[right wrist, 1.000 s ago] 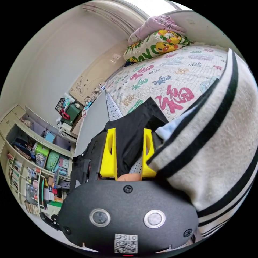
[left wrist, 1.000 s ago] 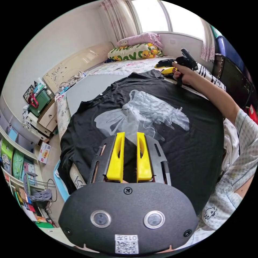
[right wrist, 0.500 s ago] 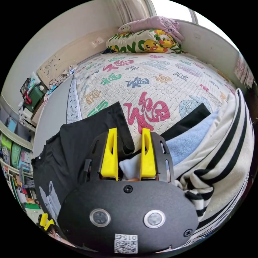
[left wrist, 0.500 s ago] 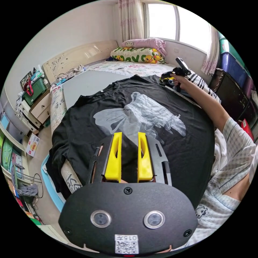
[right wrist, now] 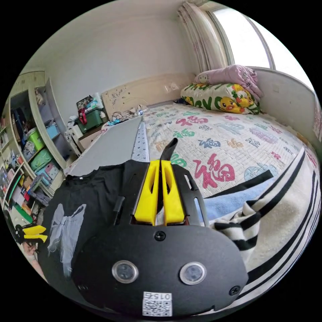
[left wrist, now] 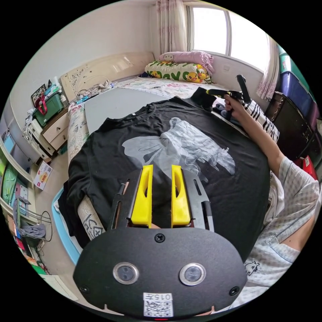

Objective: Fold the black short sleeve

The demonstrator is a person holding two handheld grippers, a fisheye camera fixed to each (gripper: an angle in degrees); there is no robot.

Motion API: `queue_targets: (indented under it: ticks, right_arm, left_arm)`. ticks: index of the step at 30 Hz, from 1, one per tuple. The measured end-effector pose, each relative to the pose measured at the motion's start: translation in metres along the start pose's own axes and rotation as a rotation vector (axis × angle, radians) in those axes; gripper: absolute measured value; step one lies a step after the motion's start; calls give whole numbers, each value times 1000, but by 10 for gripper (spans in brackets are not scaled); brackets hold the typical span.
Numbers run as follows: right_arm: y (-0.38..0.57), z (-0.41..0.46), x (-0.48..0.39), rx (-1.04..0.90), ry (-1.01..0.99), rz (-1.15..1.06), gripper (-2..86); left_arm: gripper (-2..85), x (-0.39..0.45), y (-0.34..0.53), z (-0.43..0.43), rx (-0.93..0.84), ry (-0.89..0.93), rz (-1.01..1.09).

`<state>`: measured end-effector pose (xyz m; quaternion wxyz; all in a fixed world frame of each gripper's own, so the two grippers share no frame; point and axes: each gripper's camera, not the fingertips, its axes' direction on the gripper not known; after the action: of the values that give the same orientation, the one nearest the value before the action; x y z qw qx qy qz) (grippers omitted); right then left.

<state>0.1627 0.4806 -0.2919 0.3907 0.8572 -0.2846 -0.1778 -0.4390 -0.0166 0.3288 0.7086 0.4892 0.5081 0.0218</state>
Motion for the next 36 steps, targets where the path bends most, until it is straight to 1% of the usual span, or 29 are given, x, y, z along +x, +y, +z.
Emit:
queue_targets:
  ticks: [2, 3, 4, 5, 6, 7, 8, 10, 12, 14, 15, 18, 20, 23, 25, 27, 31, 33, 36]
  right_arm:
    - [-2, -16, -15, -10, -237, -101, -6]
    - [-2, -19, -21, -25, -309, -142, -5]
    - [-1, -24, -36, -64, -442, -242, -3]
    - [2, -25, -54, -152, -564, -363, 0]
    - [5, -24, -65, -222, -617, -430, 4]
    - [14, -19, -88, -380, -687, -568, 13]
    - [26, -15, -108, -502, -695, -700, 35]
    - [37, -16, -122, -604, -665, -811, 55]
    - [37, -27, -119, -568, -617, -814, 63]
    - [30, -42, -105, -491, -530, -750, 66]
    - [30, -46, -101, -473, -524, -745, 69]
    - [34, -64, -94, -435, -542, -774, 83]
    - [40, -71, -100, -443, -564, -821, 109]
    - [48, -72, -111, -474, -536, -872, 123]
    - [52, -69, -117, -508, -515, -889, 123]
    - [56, -65, -123, -540, -480, -908, 122]
    - [70, -50, -136, -607, -377, -955, 101]
    - [69, -50, -135, -601, -392, -938, 85]
    - [64, -60, -131, -586, -400, -916, 47]
  left_arm:
    - [86, 4, 11, -4, 16, -18, 2]
    - [86, 4, 14, -6, 26, -20, -4]
    - [86, 5, 18, -11, 53, -12, -10]
    - [86, 8, 21, -16, 82, 0, -5]
    - [86, 9, 21, -19, 94, 2, -8]
    - [87, 9, 20, -25, 115, -2, -26]
    - [88, 10, 17, -29, 129, -1, -33]
    - [90, 11, 7, -32, 136, -6, -50]
    - [95, 12, -8, -29, 129, -11, -74]
    - [104, 15, -38, -9, 112, 19, -103]
    - [106, 15, -46, 0, 104, 33, -112]
    - [114, 18, -84, 57, 52, 97, -170]
    - [116, 18, -100, 114, -23, 131, -219]
    - [118, 23, -102, 163, -129, 125, -230]
    - [111, 24, -93, 165, -101, 99, -234]
    - [100, 21, -83, 168, -94, 117, -240]
    - [26, 22, -70, 173, -115, 153, -215]
    - [15, 24, -65, 171, -116, 145, -204]
    - [7, 25, -52, 152, -60, 132, -186]
